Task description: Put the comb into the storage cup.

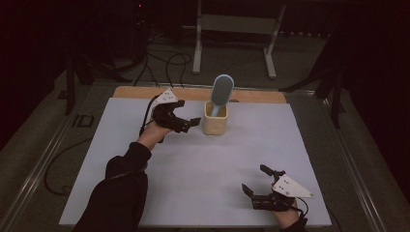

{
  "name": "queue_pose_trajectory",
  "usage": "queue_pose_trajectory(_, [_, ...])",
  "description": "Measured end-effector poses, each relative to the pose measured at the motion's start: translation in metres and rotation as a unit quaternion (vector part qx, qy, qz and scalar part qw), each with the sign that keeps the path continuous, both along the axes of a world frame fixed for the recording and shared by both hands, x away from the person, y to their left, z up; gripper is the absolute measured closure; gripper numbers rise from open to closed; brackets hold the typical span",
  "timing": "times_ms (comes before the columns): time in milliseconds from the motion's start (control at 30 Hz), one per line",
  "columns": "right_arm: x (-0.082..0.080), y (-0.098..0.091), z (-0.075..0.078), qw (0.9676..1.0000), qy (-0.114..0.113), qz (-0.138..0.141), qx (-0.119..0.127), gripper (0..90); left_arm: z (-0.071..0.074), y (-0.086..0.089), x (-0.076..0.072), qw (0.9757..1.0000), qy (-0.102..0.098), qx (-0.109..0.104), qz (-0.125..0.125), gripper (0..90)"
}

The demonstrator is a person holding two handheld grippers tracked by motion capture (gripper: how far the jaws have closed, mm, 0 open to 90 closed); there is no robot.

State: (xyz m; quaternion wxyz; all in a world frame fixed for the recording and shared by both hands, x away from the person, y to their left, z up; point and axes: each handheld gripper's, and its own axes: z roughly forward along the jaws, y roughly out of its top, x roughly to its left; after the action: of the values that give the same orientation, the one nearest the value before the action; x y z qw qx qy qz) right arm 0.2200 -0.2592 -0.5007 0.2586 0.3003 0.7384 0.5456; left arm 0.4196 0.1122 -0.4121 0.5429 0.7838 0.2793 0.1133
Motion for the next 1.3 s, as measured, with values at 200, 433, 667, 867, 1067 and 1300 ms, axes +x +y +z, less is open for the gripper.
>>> queue_pose_trajectory(200, [0.0, 0.001, 0.0, 1.0, 0.003, 0.0, 0.0, 8.8, -0.001, 0.016, -0.006, 1.0, -0.001, 0.002, 0.008, 0.0])
queue_pose_trajectory(433, [0.0, 0.002, 0.0, 1.0, 0.003, 0.0, -0.002, 8.8, -0.006, 0.039, -0.018, 0.9998, 0.003, 0.01, 0.018, 0.0])
queue_pose_trajectory(667, [0.001, 0.003, 0.0, 1.0, 0.004, 0.0, -0.002, 8.8, -0.009, 0.06, -0.03, 0.9994, 0.004, 0.012, 0.031, 0.0])
queue_pose_trajectory(867, [0.001, 0.004, 0.0, 1.0, 0.003, 0.001, -0.004, 8.8, -0.011, 0.078, -0.04, 0.9988, 0.002, 0.018, 0.045, 0.0])
queue_pose_trajectory(1067, [0.002, 0.004, 0.0, 1.0, 0.002, 0.001, -0.006, 8.8, -0.016, 0.094, -0.054, 0.9986, 0.008, 0.017, 0.049, 0.0])
queue_pose_trajectory(1300, [0.001, 0.004, 0.0, 1.0, 0.002, 0.0, -0.005, 8.8, -0.026, 0.112, -0.074, 0.9982, 0.008, 0.029, 0.052, 0.0])
